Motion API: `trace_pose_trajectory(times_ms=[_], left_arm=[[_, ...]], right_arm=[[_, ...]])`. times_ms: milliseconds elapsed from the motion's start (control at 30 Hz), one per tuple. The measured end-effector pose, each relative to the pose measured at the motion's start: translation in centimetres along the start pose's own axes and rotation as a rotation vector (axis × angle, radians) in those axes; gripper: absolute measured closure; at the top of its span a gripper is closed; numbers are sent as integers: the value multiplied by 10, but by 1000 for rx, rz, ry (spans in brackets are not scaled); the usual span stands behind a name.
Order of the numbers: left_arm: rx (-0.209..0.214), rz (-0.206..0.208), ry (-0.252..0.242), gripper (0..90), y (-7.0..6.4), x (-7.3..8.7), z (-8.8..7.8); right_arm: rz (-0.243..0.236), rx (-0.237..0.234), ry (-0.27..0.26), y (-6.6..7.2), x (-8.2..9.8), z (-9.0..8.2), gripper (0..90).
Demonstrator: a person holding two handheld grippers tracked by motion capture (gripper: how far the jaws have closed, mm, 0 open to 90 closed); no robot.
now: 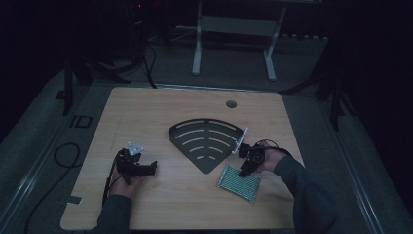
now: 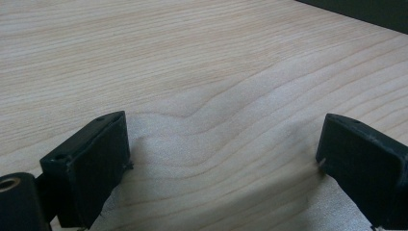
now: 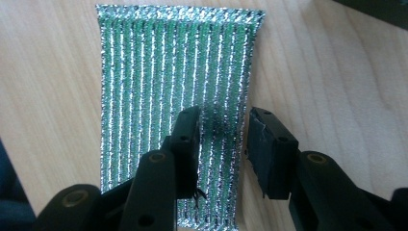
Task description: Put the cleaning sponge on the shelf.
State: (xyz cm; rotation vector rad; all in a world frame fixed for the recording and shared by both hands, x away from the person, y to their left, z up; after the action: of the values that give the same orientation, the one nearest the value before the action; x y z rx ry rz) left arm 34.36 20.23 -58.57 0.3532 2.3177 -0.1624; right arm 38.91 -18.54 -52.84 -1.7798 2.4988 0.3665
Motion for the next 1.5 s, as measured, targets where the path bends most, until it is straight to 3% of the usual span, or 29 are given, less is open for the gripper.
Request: trace_pose_trajectory(times_ms=[267,600,1000,1267,1333,1500], left_arm=[[0,0,0,48,0,0,0],[0,0,0,48,0,0,0],[0,0,0,48,0,0,0],[-1,1,0,48,0,0,0],[0,0,0,48,0,0,0],[0,0,0,48,0,0,0]], right_arm=[[9,-47,23,-4,0,7,611],[68,-113,22,-14,2,11,552],[112,-194,17,-19,4,14,633],[77,-165,9,-17,3,11,742],[60,-146,7,-16,2,10,803],[28,-124,13,-12,2,7,844]])
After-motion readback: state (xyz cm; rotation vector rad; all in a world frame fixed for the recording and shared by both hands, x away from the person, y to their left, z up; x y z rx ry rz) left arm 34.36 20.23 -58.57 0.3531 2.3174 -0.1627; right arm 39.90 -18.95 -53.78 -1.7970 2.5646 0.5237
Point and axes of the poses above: each handheld gripper's, and its own axes: z roughly forward along the jaws, x roughly out of its underside, y roughly to its left, the point moved 3 cm from there along z, roughly forward along the jaws, and after that the axes turned 2 degrees about -y, right-handed, at the moved point
